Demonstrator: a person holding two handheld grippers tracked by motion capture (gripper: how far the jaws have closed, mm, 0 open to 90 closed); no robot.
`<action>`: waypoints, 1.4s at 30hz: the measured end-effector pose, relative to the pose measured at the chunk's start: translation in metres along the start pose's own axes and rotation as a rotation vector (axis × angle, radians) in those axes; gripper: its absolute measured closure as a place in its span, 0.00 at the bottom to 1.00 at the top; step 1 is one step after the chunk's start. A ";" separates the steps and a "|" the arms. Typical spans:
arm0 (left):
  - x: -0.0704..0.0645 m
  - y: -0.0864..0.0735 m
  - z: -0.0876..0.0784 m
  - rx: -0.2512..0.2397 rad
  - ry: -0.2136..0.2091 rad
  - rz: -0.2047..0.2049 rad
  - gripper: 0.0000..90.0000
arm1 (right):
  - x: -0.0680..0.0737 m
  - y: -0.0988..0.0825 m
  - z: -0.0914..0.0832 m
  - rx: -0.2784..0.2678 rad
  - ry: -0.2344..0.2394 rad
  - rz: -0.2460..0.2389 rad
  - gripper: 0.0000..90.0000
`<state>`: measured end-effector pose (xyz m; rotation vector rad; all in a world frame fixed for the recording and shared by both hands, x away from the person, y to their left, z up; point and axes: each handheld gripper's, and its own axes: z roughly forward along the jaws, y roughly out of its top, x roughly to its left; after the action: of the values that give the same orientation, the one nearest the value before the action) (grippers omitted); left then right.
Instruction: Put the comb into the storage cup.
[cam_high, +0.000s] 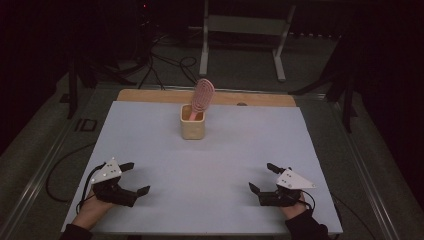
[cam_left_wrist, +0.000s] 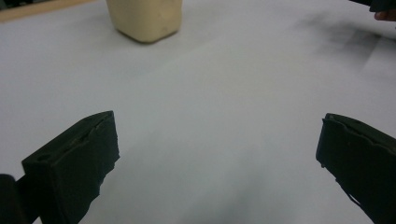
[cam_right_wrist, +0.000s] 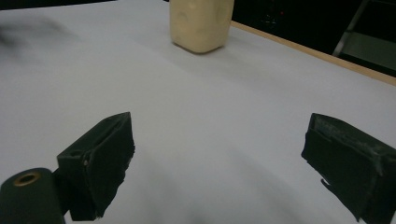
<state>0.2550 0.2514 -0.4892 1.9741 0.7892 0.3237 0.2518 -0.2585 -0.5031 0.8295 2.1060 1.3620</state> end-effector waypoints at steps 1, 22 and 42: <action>0.000 -0.003 -0.001 0.004 0.002 0.003 0.00 | 0.000 0.000 0.000 0.003 0.001 -0.003 0.10; -0.004 -0.038 -0.013 0.065 0.121 -0.011 0.00 | 0.000 0.000 0.001 0.007 -0.001 -0.008 0.10; -0.006 -0.037 -0.014 0.023 0.126 -0.026 0.00 | 0.000 -0.002 0.002 0.010 0.010 -0.010 0.10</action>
<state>0.2288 0.2700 -0.5132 1.9783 0.9017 0.4284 0.2529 -0.2581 -0.5052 0.8170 2.1236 1.3542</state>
